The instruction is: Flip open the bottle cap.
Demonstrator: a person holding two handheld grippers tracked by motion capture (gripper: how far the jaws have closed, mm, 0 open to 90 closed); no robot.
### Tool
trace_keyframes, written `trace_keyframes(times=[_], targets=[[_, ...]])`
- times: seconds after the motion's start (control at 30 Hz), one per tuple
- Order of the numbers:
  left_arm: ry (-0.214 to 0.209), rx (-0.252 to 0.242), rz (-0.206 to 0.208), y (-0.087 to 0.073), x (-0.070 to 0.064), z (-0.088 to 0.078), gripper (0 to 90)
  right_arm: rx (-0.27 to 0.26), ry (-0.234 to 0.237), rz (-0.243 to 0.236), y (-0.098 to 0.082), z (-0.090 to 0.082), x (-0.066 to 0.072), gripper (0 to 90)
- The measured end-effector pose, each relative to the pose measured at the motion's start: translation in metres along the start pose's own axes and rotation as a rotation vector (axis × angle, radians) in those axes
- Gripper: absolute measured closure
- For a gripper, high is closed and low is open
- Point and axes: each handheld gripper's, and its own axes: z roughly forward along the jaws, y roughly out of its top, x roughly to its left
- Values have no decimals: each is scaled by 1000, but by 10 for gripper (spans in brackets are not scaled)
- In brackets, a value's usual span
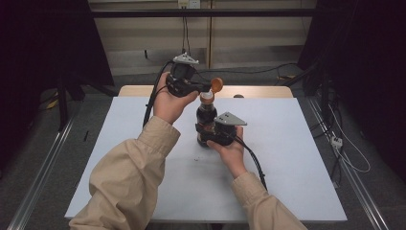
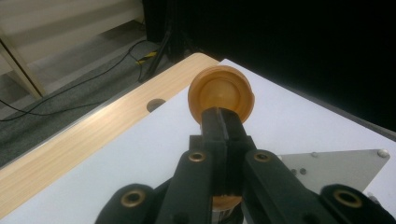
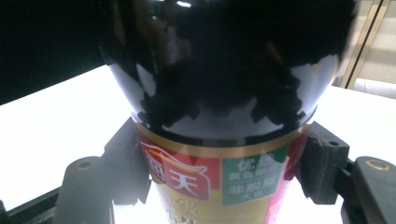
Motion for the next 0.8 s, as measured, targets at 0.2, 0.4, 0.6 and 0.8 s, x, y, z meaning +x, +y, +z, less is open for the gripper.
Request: trace_keyframes(times=[0.2, 0.4, 0.6, 0.8], targets=[[-18, -9, -13, -1, 1, -4, 900, 1, -1, 2, 0, 0, 0, 302], [-14, -13, -13, -2, 2, -10, 818, 9, -1, 6, 1, 0, 0, 297], [-22, -13, -13, -7, 4, -17, 725, 3, 2, 7, 1, 0, -1, 288], [-19, -37, -48, -16, 10, -25, 548, 10, 8, 5, 1, -1, -1, 273]])
